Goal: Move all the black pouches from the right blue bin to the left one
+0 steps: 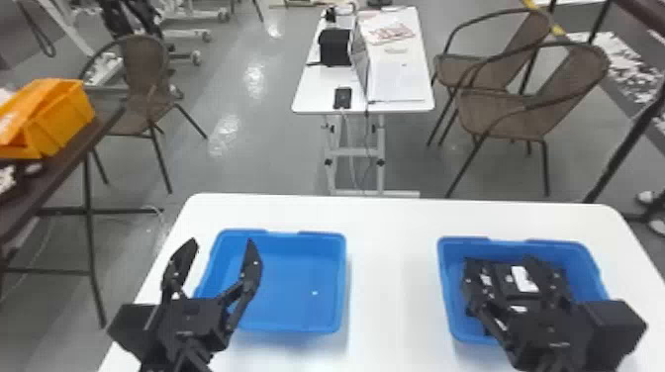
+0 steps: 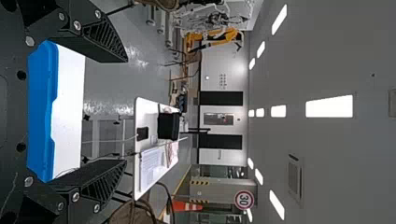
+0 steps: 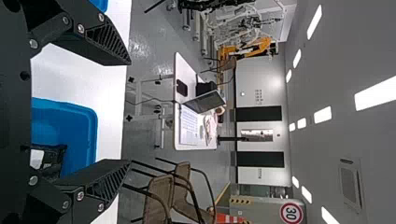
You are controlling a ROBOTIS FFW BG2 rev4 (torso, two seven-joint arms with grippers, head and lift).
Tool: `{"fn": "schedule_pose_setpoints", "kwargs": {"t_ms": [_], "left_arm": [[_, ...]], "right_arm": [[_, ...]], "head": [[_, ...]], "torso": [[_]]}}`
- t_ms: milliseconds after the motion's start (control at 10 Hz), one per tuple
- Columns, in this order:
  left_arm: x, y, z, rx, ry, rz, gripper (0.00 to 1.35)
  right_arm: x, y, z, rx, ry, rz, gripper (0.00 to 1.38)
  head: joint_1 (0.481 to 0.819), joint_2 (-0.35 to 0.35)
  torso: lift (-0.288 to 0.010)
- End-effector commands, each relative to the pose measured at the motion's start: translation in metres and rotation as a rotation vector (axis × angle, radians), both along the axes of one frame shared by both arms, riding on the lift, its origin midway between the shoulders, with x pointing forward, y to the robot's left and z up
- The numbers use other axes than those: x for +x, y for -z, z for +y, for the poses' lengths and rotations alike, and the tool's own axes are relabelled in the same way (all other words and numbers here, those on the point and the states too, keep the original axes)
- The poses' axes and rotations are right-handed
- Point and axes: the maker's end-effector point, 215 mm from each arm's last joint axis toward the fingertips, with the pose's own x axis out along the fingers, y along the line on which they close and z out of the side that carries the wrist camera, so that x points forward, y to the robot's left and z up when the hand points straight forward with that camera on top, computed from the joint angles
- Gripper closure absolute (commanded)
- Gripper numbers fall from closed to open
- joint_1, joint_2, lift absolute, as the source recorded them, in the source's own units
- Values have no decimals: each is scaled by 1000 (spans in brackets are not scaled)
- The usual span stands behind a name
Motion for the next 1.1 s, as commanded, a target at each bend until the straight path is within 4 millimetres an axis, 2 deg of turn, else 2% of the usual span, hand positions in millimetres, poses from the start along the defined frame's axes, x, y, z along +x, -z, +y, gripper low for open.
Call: {"fn": "schedule_pose_setpoints", "kwargs": {"t_ms": [0,800,1000], "left_arm": [[0,0,0,-1,0,0,275],[-1,0,0,0,0,-1,275],[-1,1,0,-1,0,2,275]], "right_arm": [[0,1,0,0,0,1,295],[0,-3,1,-6,-2,-10,289],[1,2,-7,2,36,11,294]], "head": [[695,102],[695,104],[695,102]], "torso": [[10],[10],[10]]}}
